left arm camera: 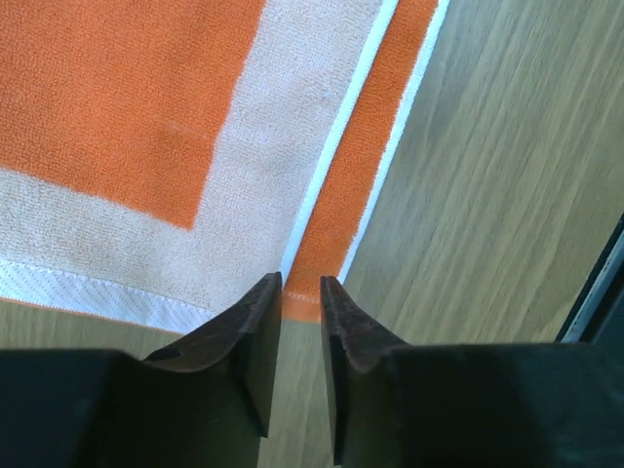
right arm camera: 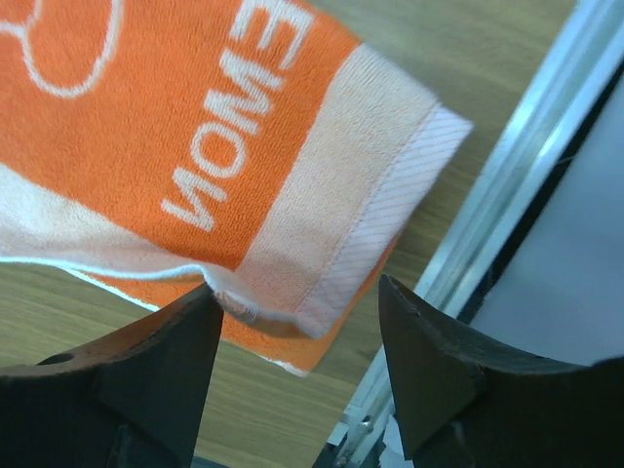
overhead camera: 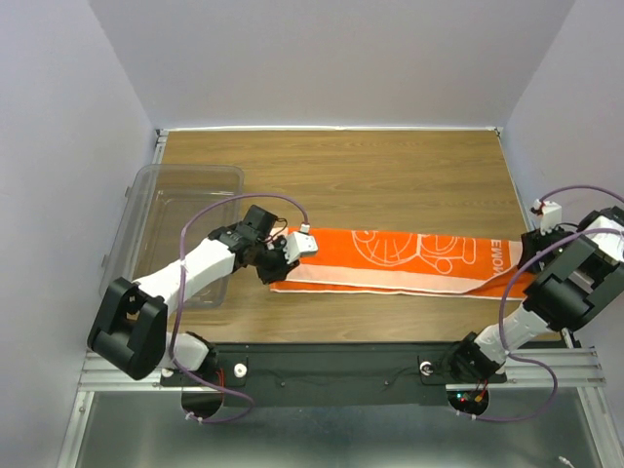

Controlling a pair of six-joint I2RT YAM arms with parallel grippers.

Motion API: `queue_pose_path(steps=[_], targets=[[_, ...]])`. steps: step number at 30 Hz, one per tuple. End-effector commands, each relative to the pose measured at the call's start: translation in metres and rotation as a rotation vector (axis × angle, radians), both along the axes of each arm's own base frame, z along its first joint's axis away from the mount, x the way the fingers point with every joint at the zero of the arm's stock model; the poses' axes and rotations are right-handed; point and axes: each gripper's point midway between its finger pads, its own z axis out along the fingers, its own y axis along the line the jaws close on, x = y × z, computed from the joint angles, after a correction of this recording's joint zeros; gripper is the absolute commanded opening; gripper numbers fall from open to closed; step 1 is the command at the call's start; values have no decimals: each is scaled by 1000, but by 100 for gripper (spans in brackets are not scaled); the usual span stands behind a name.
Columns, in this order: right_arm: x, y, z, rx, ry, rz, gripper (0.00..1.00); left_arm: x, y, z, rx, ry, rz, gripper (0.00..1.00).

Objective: Roll the towels
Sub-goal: Fold the towel

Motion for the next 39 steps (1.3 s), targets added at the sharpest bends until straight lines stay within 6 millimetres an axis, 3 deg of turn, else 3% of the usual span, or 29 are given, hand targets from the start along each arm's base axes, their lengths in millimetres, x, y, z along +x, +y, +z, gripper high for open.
queue_pose_path(steps=[1,4,8,11,16,24,29,33,34,39], targets=[[19,-8,52,-45,-140,-21,73,0,5,15,3,-17,33,40],[27,-3,68,-8,-178,-22,74,14,8,37,-25,-75,65,46],[41,-1,80,18,-197,-15,72,27,-3,52,-80,-77,128,46],[50,14,76,37,-179,8,65,43,-14,47,-90,-31,216,46],[52,50,44,45,-86,64,53,59,-30,22,-80,66,306,39],[29,51,-17,23,70,50,47,86,-44,-18,-33,130,417,28],[21,60,-32,38,99,28,47,115,-40,-33,21,73,460,24],[35,58,-35,39,84,-32,47,152,-46,-25,18,13,472,25],[53,49,-32,28,63,-80,48,167,-50,-15,2,-1,474,28],[97,30,-15,18,-1,-130,47,177,-44,18,-51,-16,461,36]])
